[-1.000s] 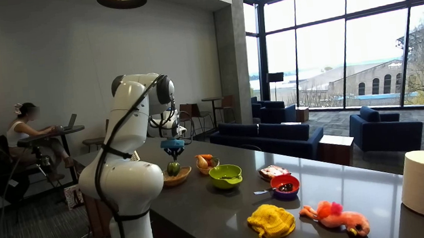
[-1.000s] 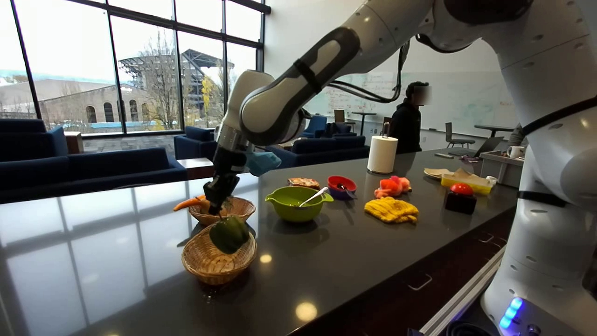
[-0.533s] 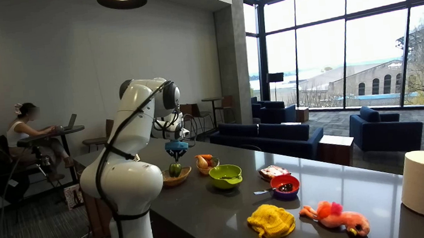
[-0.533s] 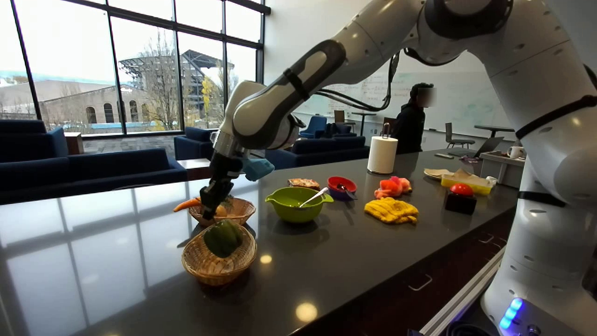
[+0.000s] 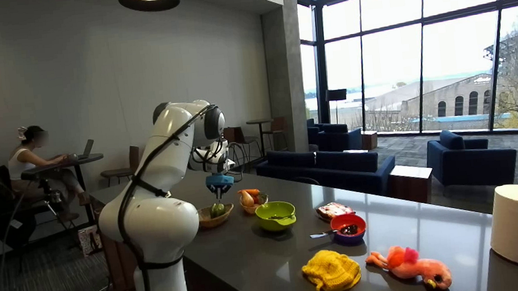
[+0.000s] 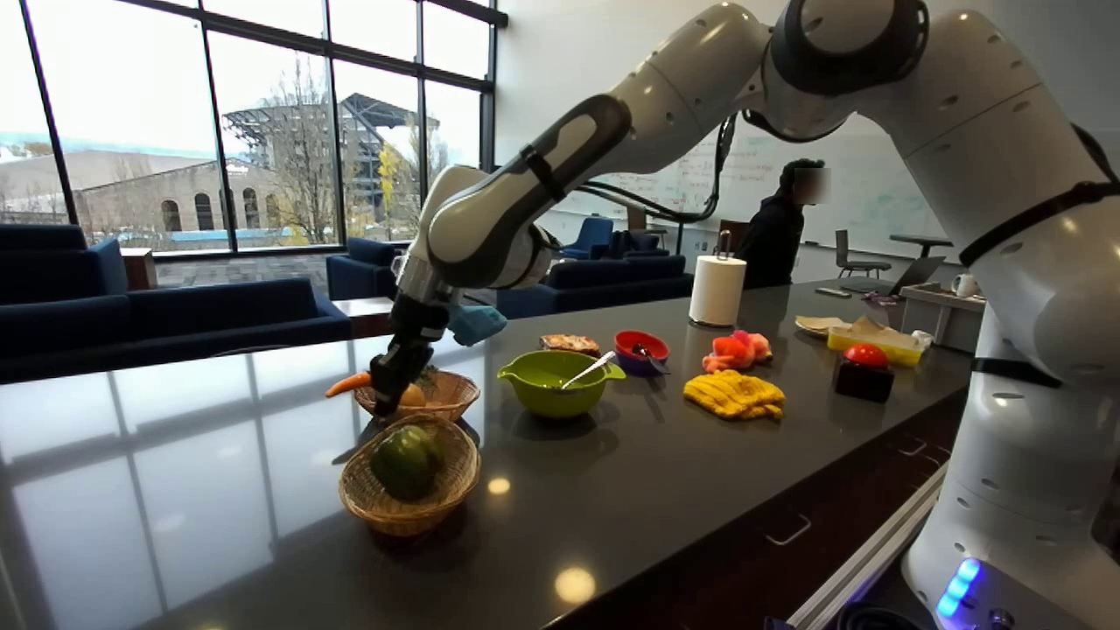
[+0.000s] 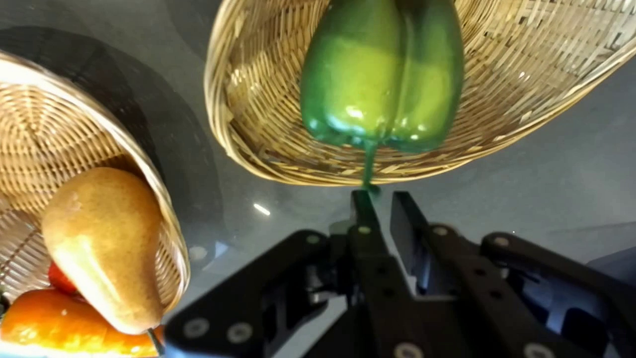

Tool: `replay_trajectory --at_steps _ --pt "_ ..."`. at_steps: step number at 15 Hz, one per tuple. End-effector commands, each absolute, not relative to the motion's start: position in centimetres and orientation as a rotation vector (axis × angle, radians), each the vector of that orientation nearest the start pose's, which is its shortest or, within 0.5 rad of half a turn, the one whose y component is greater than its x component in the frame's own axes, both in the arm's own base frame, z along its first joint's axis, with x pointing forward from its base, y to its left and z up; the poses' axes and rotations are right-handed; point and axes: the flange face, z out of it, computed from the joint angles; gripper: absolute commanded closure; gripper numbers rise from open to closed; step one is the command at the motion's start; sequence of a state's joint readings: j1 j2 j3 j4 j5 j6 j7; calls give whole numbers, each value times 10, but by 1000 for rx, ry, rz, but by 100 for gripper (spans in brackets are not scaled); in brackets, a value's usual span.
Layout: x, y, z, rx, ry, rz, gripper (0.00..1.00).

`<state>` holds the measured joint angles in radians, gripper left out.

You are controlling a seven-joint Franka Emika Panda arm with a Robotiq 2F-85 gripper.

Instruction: Take the green pepper out of the weaved basket and put it into the weaved basket right next to it

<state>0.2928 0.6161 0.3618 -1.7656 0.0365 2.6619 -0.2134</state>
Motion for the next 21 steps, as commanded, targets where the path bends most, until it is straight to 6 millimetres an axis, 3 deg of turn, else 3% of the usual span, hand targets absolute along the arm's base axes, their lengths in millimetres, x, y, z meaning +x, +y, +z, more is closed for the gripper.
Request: replay_trajectory --at_steps 1,5,9,14,21 --pt "568 394 276 -2634 -1018 -363 51" --pt "568 389 287 -2657 -994 -396 25" --pt "571 371 303 -2719 -921 -442 1" --pt "575 333 323 -2810 -772 -511 0" --pt "569 276 336 -2935 -563 -566 0"
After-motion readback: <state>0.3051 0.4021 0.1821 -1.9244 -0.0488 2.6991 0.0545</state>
